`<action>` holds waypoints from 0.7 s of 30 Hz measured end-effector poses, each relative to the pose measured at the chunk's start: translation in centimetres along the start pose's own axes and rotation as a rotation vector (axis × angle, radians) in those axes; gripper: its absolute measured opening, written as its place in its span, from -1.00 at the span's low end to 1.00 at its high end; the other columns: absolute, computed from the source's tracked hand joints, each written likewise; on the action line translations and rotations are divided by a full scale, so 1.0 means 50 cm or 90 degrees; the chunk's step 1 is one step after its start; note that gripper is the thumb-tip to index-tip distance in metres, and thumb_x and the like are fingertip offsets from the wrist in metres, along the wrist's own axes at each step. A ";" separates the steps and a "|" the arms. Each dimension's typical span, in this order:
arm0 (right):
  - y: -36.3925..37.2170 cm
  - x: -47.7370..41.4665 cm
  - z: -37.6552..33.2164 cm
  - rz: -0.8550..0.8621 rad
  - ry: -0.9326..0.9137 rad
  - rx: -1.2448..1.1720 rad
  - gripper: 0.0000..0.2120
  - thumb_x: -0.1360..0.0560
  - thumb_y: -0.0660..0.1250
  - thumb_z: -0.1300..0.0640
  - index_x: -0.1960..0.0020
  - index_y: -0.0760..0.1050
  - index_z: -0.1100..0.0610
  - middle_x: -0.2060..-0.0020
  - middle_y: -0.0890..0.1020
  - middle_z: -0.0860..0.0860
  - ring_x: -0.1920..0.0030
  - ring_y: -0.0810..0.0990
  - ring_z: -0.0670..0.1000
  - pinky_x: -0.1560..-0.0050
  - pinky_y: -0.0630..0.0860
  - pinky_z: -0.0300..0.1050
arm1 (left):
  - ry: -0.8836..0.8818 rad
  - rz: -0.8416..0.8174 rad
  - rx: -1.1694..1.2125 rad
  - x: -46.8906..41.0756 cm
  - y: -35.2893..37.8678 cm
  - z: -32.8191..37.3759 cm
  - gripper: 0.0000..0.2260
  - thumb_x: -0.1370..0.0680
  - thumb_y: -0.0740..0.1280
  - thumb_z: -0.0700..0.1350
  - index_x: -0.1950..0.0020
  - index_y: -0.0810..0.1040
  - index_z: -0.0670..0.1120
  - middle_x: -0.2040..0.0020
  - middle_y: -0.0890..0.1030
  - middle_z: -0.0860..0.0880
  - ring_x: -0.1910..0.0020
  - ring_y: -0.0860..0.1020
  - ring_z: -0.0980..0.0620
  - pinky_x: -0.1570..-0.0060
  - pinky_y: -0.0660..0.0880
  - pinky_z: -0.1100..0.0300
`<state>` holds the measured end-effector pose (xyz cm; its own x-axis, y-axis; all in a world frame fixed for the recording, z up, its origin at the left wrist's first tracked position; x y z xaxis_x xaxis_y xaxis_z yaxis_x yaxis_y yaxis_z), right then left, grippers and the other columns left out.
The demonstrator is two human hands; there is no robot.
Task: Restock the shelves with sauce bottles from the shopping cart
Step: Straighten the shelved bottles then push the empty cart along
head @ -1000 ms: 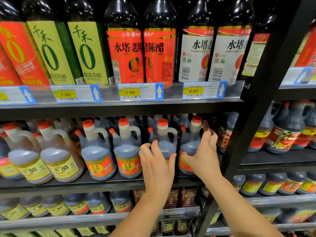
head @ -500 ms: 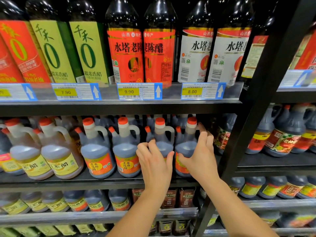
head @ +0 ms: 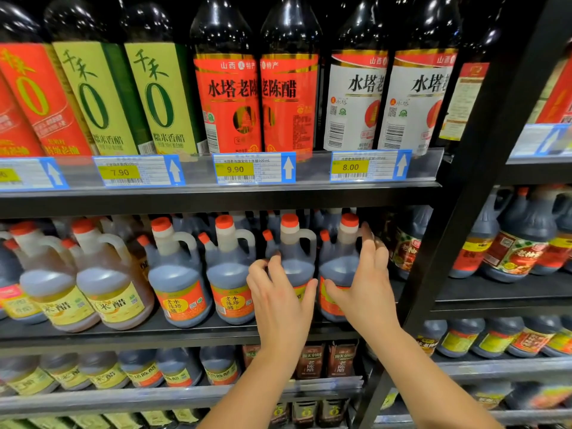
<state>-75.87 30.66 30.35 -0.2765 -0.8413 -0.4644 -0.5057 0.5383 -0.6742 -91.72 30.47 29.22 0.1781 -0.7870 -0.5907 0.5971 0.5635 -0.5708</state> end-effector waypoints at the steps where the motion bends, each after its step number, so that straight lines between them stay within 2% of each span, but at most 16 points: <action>1: -0.001 0.002 -0.002 0.000 -0.003 -0.004 -0.11 -0.36 0.51 -0.03 -0.49 0.04 0.05 -0.41 0.18 0.12 -0.29 0.42 0.25 0.05 0.57 0.09 | 0.002 -0.009 0.008 0.004 -0.001 -0.002 -0.33 -0.41 0.53 0.06 -0.36 0.39 -0.24 -0.19 0.37 -0.18 -0.13 0.39 -0.17 -0.06 0.48 -0.01; 6: -0.019 0.037 -0.019 0.032 -0.025 0.007 -0.07 -0.40 0.50 -0.02 -0.56 0.00 0.05 -0.52 0.09 0.20 -0.42 0.31 0.28 -0.08 0.56 0.12 | 0.055 -0.037 0.051 0.035 -0.025 -0.012 -0.38 -0.42 0.49 0.08 -0.36 0.38 -0.15 -0.24 0.33 -0.09 -0.24 0.36 -0.11 -0.18 0.46 0.01; 10: -0.053 0.067 -0.051 0.103 -0.074 -0.048 -0.14 -0.42 0.49 0.07 -0.55 0.07 0.05 -0.52 0.11 0.07 -0.47 0.22 0.06 -0.14 0.47 -0.13 | 0.097 -0.068 0.066 0.064 -0.035 -0.012 -0.46 -0.42 0.47 0.09 -0.31 0.42 -0.11 -0.23 0.37 -0.06 -0.24 0.39 -0.10 -0.17 0.48 -0.02; 13: -0.087 0.081 -0.074 0.141 -0.104 -0.098 -0.28 -0.43 0.47 0.14 -0.49 0.22 0.13 -0.44 0.25 0.06 -0.43 0.28 -0.04 -0.16 0.40 -0.27 | 0.129 -0.124 0.090 0.084 -0.032 -0.008 -0.51 -0.46 0.36 0.16 -0.28 0.42 -0.07 -0.19 0.40 -0.01 -0.23 0.42 -0.05 -0.13 0.50 0.01; 17: -0.123 0.108 -0.079 0.156 -0.101 -0.146 -0.42 -0.44 0.43 0.19 -0.41 0.32 0.18 -0.30 0.36 0.03 -0.31 0.43 0.01 -0.21 0.50 -0.04 | 0.166 -0.190 0.145 0.111 -0.017 0.000 -0.54 -0.45 0.31 0.19 -0.27 0.44 -0.01 -0.15 0.46 0.06 -0.16 0.50 0.00 -0.01 0.55 0.03; 21: -0.143 0.150 -0.052 0.207 -0.063 -0.111 -0.51 -0.44 0.40 0.16 -0.34 0.36 0.13 -0.20 0.40 -0.04 -0.14 0.46 -0.17 -0.08 0.44 -0.32 | 0.203 -0.295 0.195 0.149 0.018 0.017 -0.54 -0.46 0.31 0.19 -0.30 0.45 0.03 -0.18 0.47 0.12 -0.20 0.49 0.03 -0.05 0.52 0.05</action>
<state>-76.47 20.39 33.19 -0.3699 -0.6146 -0.6967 -0.5382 0.7530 -0.3784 -89.20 24.87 24.79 -0.3653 -0.7914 -0.4901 0.7614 0.0489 -0.6464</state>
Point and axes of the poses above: each hand's wrist, its own x-axis away from the middle knuckle, its own y-axis out of the palm, z = x × y, the point moved 5 cm from there along -x, towards the middle knuckle
